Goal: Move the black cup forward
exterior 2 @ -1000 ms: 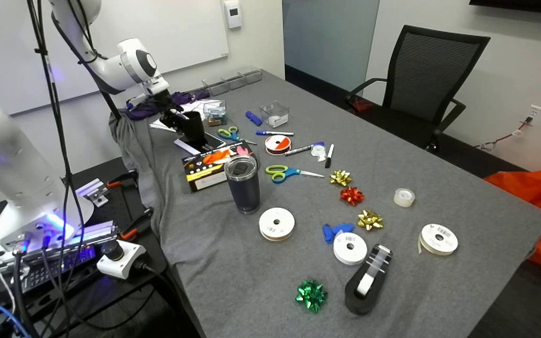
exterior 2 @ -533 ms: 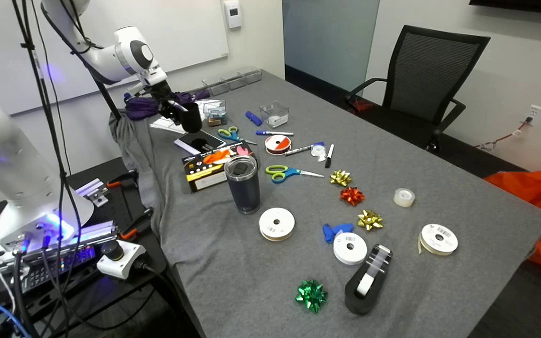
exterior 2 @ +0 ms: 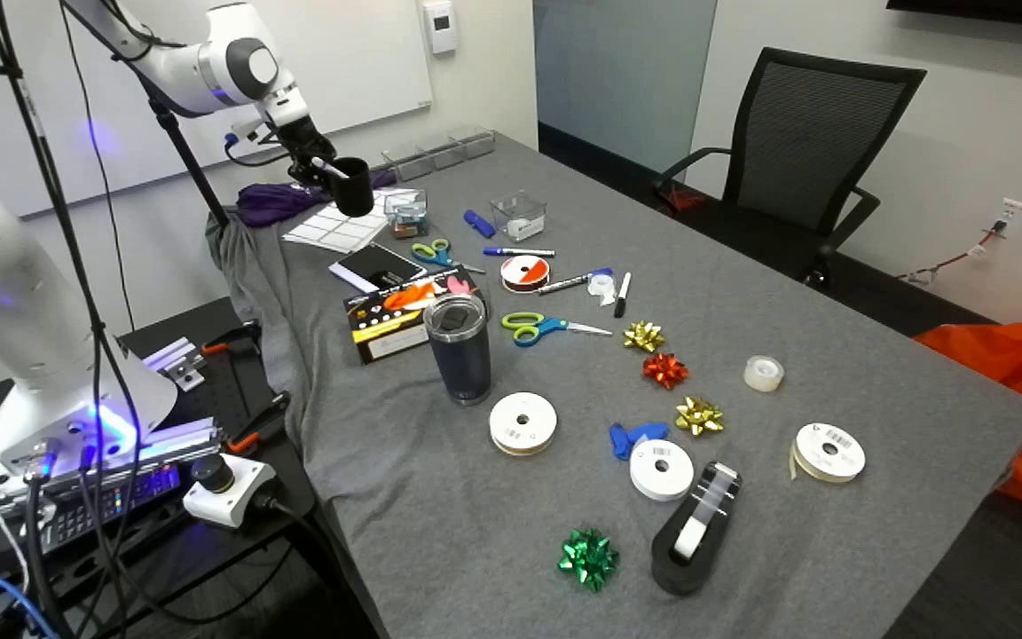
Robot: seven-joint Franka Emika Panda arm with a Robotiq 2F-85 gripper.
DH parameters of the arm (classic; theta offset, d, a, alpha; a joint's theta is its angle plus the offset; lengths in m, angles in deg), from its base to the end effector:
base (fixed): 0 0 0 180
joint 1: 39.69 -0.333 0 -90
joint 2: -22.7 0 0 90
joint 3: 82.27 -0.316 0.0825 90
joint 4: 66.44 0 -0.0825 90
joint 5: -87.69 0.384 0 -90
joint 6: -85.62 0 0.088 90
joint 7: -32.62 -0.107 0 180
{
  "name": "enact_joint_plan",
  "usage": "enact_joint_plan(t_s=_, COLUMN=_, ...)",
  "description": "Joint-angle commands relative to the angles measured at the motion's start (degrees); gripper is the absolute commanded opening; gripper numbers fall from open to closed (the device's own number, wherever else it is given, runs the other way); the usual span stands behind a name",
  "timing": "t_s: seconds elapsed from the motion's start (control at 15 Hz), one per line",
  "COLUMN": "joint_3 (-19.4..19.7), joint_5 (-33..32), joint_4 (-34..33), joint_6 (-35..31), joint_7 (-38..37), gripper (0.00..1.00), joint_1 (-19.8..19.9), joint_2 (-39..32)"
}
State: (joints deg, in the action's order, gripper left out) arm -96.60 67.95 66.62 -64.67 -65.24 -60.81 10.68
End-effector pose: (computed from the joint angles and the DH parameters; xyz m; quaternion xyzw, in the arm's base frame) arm 0.4272 0.3150 0.2618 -0.9166 0.3907 -0.0817 0.0207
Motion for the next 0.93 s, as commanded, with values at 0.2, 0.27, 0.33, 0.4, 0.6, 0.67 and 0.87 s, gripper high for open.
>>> enact_joint_plan(t_s=0.2, joint_3=1.8, joint_5=5.5, joint_4=-13.4, joint_6=6.7, joint_7=-2.2, gripper=0.05, joint_1=-1.1, joint_2=-2.3)
enact_joint_plan(t_s=0.27, joint_3=2.3, joint_5=5.1, joint_4=-15.3, joint_6=7.3, joint_7=-3.3, gripper=0.05, joint_1=-1.2, joint_2=-3.2)
enact_joint_plan(t_s=0.33, joint_3=3.0, joint_5=4.3, joint_4=-17.5, joint_6=8.3, joint_7=-4.9, gripper=0.05, joint_1=-1.4, joint_2=-4.3)
enact_joint_plan(t_s=0.4, joint_3=3.6, joint_5=3.6, joint_4=-19.5, joint_6=8.7, joint_7=-6.4, gripper=0.05, joint_1=-1.6, joint_2=-5.6)
enact_joint_plan(t_s=0.6, joint_3=6.0, joint_5=2.4, joint_4=-26.1, joint_6=10.7, joint_7=-10.6, gripper=0.05, joint_1=-2.6, joint_2=-10.3)
enact_joint_plan(t_s=0.67, joint_3=6.8, joint_5=2.4, joint_4=-28.3, joint_6=11.2, joint_7=-11.7, gripper=0.05, joint_1=-3.0, joint_2=-11.9)
enact_joint_plan(t_s=0.87, joint_3=8.9, joint_5=3.1, joint_4=-35.9, joint_6=14.1, joint_7=-14.4, gripper=0.05, joint_1=-4.4, joint_2=-17.2)
